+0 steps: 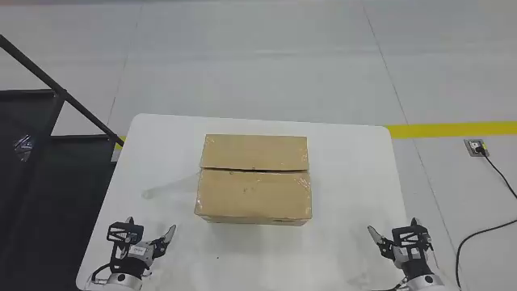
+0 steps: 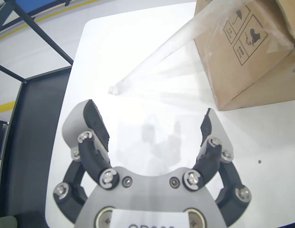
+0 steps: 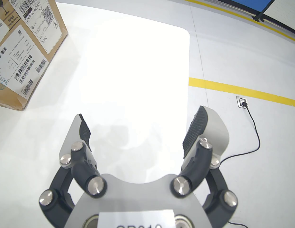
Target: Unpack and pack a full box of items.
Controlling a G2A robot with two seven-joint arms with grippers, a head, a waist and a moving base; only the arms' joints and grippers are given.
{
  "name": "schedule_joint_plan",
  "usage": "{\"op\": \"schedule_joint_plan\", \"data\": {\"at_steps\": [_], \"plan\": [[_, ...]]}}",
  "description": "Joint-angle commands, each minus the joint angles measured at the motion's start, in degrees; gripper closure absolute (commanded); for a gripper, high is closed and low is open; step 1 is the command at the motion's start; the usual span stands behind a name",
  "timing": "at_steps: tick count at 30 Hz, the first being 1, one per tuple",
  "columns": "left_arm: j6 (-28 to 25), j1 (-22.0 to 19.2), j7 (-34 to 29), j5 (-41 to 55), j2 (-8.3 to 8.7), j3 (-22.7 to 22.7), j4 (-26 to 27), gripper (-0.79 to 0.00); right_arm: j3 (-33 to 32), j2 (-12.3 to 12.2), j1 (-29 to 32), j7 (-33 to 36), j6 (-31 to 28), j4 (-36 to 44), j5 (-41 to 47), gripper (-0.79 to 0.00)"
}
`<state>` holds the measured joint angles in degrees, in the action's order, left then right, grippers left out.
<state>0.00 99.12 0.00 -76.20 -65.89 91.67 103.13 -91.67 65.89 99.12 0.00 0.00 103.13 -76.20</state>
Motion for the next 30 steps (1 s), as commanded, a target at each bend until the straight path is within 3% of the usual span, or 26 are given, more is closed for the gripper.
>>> {"op": "schedule_joint_plan", "data": {"at_steps": [1,7,14,19,23,26,30], "plan": [[0.0,0.0,0.0,0.0,0.0,0.0,0.0,-0.785,0.0,0.0,0.0,0.0,0.0,0.0,0.0,-0.784],[-0.4,0.0,0.6,0.1,-0.01,0.1,-0.1,-0.785,0.7,0.1,1.6,-1.5,-2.2,2.5,0.9,-0.785],[-8.5,-1.0,7.6,4.3,0.25,3.2,-2.0,-0.785,2.7,0.7,3.3,2.6,2.3,11.6,1.6,-0.785],[-18.0,-4.0,9.2,13.2,0.55,6.2,-3.0,-0.785,6.1,1.3,-1.5,7.8,3.8,12.8,4.1,-0.785],[-27.6,-6.9,5.7,22.5,1.02,8.4,-5.1,-0.785,10.2,2.0,-7.6,11.1,7.2,11.7,5.4,-0.785],[-29.6,-7.7,3.4,23.8,1.26,9.2,-5.6,-0.785,13.6,2.7,-12.0,13.2,9.6,10.2,6.2,-0.785],[-29.6,-7.7,3.4,23.8,1.26,9.2,-5.6,-0.785,15.4,2.8,-13.5,17.0,7.6,9.4,6.9,-0.785]]}}
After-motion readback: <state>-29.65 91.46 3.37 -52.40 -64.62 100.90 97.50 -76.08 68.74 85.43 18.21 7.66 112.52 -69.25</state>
